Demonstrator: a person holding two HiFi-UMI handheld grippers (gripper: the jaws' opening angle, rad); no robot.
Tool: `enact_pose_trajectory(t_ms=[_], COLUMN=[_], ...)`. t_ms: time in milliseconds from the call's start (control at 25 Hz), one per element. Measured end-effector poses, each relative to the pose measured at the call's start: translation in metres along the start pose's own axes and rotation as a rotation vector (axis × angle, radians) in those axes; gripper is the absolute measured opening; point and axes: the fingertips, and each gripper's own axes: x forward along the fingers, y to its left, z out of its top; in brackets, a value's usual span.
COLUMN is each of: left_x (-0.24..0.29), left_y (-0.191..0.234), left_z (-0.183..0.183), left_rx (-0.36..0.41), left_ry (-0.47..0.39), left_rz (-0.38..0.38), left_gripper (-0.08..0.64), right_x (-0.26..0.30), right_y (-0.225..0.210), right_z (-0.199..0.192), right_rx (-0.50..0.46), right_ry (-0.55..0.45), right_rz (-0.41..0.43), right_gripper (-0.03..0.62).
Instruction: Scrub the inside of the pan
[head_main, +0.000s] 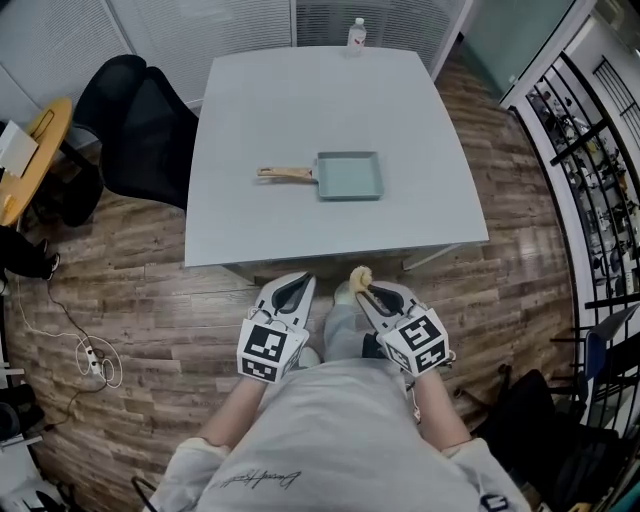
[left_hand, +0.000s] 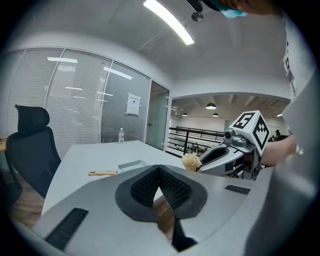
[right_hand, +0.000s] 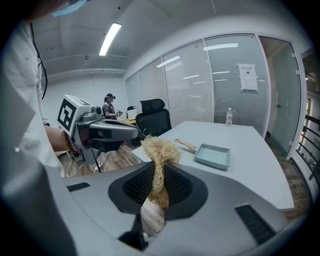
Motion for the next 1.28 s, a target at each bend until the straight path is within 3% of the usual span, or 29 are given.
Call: enact_pose_trajectory(t_ms=[720,1280], left_x=[0.147,0.179], left_y=[0.081,0.108], left_z=[0.059,0.073], left_rx=[-0.036,-0.046], left_ry=[0.006,0.018], left_rz=[0.087,0.149], left_gripper=[0.011,0.011], right_x=[0.074,0.105], right_y=[-0.157,-0.195], right_z=[0.071,0.091], right_rx=[-0.037,-0.060], right_ry=[0.009,0.026], right_rz=[0.080,0.152], right_gripper=[0.071,0.071])
